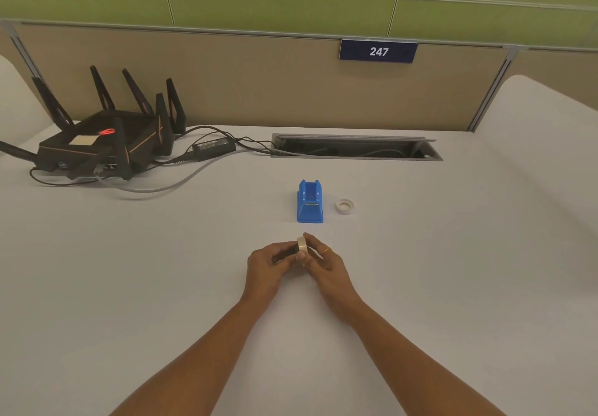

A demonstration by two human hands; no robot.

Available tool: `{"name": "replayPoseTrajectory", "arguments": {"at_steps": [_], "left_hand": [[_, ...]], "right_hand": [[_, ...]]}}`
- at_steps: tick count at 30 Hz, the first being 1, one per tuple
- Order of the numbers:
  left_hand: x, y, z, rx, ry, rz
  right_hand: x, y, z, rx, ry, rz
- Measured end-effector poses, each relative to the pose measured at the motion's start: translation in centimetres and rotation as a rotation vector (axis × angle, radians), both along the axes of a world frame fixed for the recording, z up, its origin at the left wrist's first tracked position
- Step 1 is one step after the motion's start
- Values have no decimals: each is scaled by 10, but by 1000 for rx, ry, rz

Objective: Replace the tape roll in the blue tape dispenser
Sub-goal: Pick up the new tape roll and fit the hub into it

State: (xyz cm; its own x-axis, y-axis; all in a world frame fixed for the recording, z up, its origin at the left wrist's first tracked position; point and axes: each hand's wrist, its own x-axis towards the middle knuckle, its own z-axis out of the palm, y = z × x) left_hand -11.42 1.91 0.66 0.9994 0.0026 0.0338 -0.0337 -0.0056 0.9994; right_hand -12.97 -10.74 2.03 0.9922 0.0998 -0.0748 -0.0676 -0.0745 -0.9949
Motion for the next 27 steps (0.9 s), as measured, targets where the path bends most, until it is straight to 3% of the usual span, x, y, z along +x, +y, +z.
{"name": "replayPoseTrajectory", "arguments": {"at_steps": [17,27], "left_hand": [[4,6,-3,-109,29,35],[3,6,-2,-59,0,-41]], "right_hand": [[5,-5,-10,104,16,5],[6,-6,-10,132,-14,2]]}}
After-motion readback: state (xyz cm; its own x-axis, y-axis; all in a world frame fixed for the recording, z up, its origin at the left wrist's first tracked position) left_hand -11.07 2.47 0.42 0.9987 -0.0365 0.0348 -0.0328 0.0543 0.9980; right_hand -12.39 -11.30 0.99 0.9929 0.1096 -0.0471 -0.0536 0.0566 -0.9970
